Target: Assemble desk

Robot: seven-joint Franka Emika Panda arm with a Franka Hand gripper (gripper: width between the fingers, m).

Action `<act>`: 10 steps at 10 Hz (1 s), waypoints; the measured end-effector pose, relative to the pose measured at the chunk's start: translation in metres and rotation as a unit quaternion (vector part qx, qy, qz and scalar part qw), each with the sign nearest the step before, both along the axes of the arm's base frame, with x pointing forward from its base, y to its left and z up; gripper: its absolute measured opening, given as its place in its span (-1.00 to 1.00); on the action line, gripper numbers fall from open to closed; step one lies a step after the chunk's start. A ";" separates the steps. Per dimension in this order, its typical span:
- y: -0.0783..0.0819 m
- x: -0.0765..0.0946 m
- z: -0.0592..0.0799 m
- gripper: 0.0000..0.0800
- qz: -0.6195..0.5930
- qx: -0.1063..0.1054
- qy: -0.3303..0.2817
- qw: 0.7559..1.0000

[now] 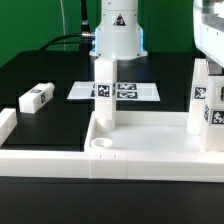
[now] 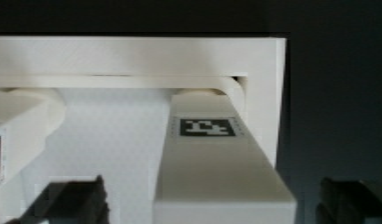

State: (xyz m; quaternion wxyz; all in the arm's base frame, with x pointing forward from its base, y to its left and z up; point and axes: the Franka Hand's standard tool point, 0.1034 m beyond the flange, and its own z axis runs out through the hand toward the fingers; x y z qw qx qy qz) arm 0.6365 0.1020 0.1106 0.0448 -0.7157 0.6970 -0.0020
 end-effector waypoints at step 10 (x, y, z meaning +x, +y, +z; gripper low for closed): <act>0.000 -0.001 0.001 0.62 0.392 -0.047 -0.002 0.919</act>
Offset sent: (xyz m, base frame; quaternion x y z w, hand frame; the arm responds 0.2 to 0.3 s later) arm 0.0000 0.0000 0.0000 0.0000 0.0000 -0.1296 0.9916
